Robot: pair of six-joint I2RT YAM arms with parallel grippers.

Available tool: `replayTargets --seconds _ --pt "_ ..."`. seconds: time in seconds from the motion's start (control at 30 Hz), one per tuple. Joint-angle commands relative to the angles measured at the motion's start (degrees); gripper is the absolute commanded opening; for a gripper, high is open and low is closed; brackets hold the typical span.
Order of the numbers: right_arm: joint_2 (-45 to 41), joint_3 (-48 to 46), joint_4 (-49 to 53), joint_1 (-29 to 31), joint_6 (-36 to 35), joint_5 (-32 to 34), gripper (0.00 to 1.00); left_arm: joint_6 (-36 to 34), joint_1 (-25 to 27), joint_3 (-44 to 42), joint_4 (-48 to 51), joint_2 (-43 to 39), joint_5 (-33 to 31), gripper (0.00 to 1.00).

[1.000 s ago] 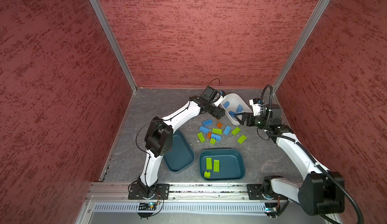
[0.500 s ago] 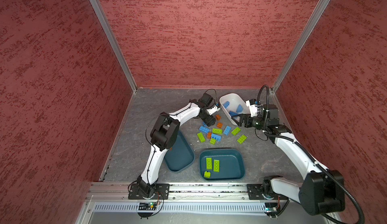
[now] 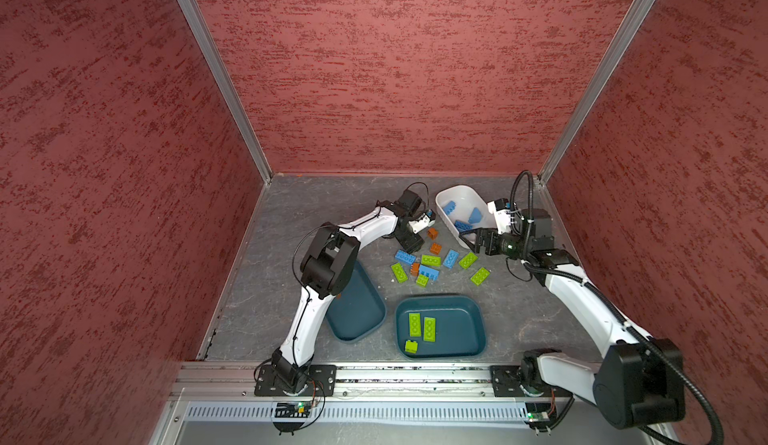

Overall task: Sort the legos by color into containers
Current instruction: 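Move the left gripper back over a blue brick in the pile, then close the left gripper on the blue brick and lift it, then carry the blue brick into the white tray and release it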

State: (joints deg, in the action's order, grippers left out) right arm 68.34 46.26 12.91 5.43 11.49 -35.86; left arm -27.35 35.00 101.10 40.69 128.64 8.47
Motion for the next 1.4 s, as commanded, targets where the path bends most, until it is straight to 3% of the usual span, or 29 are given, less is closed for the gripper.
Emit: replayTargets --seconds 0.0,0.17,0.47,0.93,1.37 --pt "-1.3 -0.6 0.2 0.3 -1.2 0.2 0.99 -1.5 0.0 -0.3 -0.3 1.1 -0.2 0.64" --pt "-1.7 -0.6 0.7 0.3 -1.4 0.6 0.99 -1.5 0.0 -0.4 -0.4 0.7 -0.6 0.45" --pt "-1.9 0.1 0.9 0.2 -1.5 2.3 0.99 1.3 0.6 0.8 -1.1 -2.0 2.4 0.36" --pt "-2.3 0.7 0.0 0.1 -0.3 5.6 0.99 14.3 2.0 16.2 -0.9 0.3 8.8 0.36" --pt "-4.2 0.3 -0.6 0.1 0.7 7.2 0.99 21.9 2.9 34.9 -8.6 14.1 13.9 0.37"
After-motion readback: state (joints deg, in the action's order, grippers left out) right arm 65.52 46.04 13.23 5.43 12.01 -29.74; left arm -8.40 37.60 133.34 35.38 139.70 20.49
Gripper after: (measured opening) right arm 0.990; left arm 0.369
